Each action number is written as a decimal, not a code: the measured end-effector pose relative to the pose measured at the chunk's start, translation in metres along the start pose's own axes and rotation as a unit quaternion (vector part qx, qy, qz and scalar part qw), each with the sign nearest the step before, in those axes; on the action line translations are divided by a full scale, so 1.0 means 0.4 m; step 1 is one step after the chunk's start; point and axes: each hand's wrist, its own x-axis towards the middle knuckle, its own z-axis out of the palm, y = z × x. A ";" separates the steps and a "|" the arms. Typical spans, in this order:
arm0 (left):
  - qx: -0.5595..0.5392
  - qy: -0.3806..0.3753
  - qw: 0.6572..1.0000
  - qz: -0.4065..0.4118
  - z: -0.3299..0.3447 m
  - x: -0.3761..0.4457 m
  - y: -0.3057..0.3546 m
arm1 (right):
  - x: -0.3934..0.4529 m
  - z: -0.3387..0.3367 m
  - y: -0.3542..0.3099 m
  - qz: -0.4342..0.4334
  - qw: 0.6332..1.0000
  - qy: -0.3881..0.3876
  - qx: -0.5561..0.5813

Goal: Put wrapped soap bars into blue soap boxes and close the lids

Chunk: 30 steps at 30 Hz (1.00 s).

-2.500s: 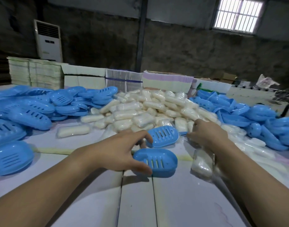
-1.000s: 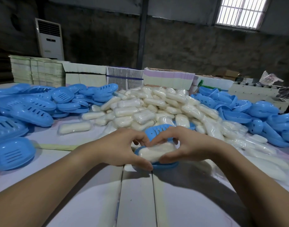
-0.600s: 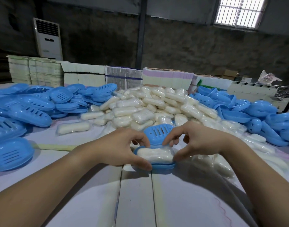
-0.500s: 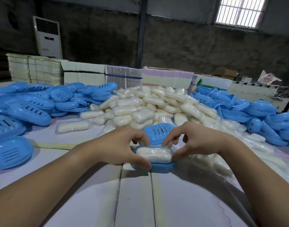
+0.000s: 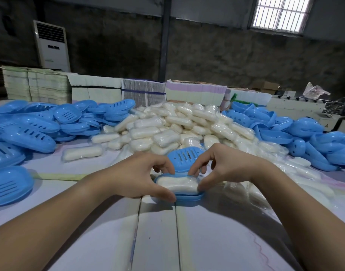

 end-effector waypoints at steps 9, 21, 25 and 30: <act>0.003 0.001 1.000 -0.006 -0.002 -0.001 0.003 | 0.009 -0.001 -0.003 0.016 1.000 -0.018 -0.003; 0.013 0.009 1.000 0.004 -0.001 0.004 -0.006 | -0.003 -0.001 -0.009 0.017 0.998 -0.006 -0.055; 0.009 0.015 1.000 0.009 0.001 0.001 -0.003 | -0.005 0.000 -0.018 0.004 0.995 0.016 -0.094; 0.011 0.017 1.000 0.006 0.001 -0.001 -0.001 | -0.007 0.000 -0.021 0.003 0.994 0.032 -0.100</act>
